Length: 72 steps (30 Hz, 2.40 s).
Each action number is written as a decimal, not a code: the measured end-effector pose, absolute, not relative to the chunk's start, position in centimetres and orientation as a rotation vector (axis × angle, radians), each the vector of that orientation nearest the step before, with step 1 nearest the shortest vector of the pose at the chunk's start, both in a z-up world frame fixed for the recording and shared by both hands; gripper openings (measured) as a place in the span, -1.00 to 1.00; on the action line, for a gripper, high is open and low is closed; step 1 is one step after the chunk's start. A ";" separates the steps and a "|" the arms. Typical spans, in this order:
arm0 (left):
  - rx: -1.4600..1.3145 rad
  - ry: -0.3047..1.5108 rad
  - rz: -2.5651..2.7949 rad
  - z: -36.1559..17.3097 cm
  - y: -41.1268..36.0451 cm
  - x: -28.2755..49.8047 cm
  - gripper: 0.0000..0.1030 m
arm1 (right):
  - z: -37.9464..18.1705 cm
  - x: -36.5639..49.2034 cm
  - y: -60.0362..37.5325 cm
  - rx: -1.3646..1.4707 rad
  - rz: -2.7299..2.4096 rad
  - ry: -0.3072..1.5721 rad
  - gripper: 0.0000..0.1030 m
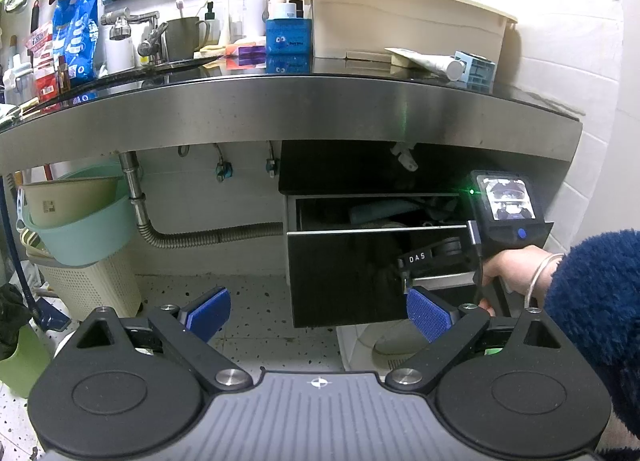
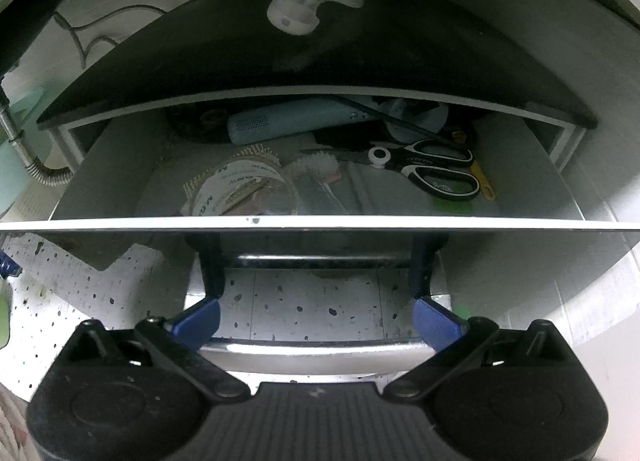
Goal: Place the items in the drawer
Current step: 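Keep pushing the drawer with the right gripper until it shuts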
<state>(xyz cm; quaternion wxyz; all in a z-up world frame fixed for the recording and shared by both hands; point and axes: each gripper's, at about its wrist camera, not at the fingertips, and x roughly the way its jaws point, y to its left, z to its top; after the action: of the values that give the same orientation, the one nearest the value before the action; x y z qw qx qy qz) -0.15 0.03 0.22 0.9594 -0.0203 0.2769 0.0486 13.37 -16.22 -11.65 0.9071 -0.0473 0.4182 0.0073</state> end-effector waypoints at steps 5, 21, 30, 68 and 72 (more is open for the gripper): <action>-0.041 0.567 0.098 0.1 -0.1 -0.3 0.86 | -11.6 13.5 -16.1 -0.097 0.014 0.865 1.00; -0.042 0.579 0.109 0.0 0.1 0.1 0.86 | -11.5 14.0 -16.2 -0.097 0.015 0.866 1.00; -0.034 0.585 0.115 -0.2 0.0 0.3 0.86 | -11.6 14.1 -16.2 -0.096 0.015 0.865 1.00; -0.023 0.612 0.148 -0.4 0.3 1.0 0.86 | -11.5 13.9 -16.0 -0.094 0.012 0.861 1.00; -0.013 0.605 0.163 -0.3 0.3 1.0 0.86 | -11.5 14.0 -16.0 -0.096 0.014 0.836 1.00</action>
<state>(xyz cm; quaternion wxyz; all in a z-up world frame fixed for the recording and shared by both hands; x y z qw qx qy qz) 1.05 0.31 -0.34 0.9512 -0.0066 0.2977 0.0803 14.00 -15.97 -11.52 0.9127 -0.0464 0.4058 0.0069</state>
